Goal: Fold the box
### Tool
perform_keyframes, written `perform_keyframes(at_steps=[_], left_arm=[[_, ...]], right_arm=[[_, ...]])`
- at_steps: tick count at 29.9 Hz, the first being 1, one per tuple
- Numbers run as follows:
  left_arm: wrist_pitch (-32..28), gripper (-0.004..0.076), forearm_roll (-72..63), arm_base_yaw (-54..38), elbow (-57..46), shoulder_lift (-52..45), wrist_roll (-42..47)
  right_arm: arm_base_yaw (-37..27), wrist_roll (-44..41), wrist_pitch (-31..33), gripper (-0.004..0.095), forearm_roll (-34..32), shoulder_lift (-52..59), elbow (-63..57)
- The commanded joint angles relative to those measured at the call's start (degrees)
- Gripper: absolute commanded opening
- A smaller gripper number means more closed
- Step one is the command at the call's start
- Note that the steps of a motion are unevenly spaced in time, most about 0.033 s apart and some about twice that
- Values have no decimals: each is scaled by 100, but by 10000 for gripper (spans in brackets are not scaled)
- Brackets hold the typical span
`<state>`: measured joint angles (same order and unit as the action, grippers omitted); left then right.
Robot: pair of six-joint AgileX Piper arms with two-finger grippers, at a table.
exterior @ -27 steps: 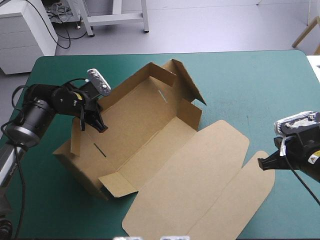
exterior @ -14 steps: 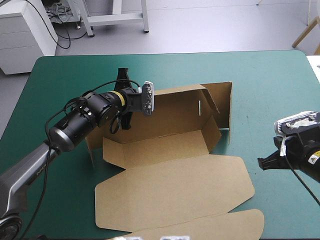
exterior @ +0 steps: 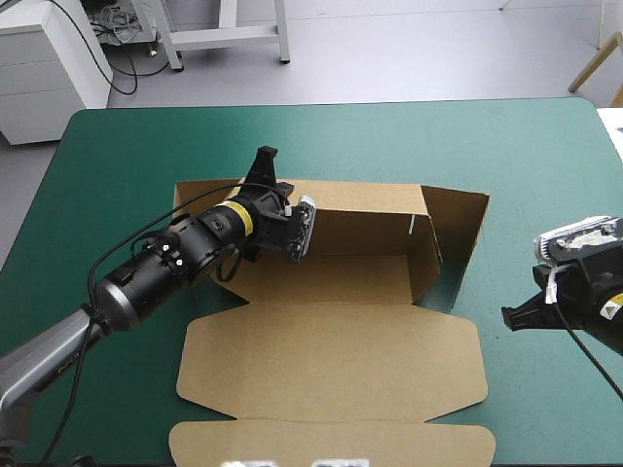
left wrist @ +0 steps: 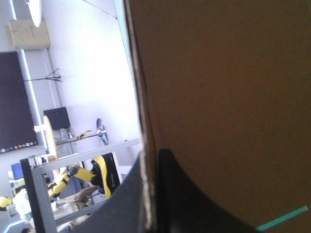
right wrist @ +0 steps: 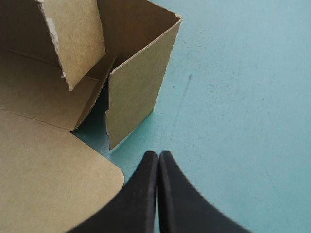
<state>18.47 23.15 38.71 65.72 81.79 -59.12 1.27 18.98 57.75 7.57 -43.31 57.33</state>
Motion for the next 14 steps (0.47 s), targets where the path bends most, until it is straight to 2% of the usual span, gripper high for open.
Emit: perform_keyframes(at_steps=[1, 8, 14], left_arm=[[-688, -10, 297, 73, -337, -331, 103], [-871, -10, 297, 73, -930, -317, 426], [-949, -10, 297, 73, -964, -267, 1152]], right_arm=[[-24, 26, -342, -19, 60, 18, 152], [-24, -69, -342, -19, 70, 18, 152], [-24, -113, -342, -19, 125, 18, 152]])
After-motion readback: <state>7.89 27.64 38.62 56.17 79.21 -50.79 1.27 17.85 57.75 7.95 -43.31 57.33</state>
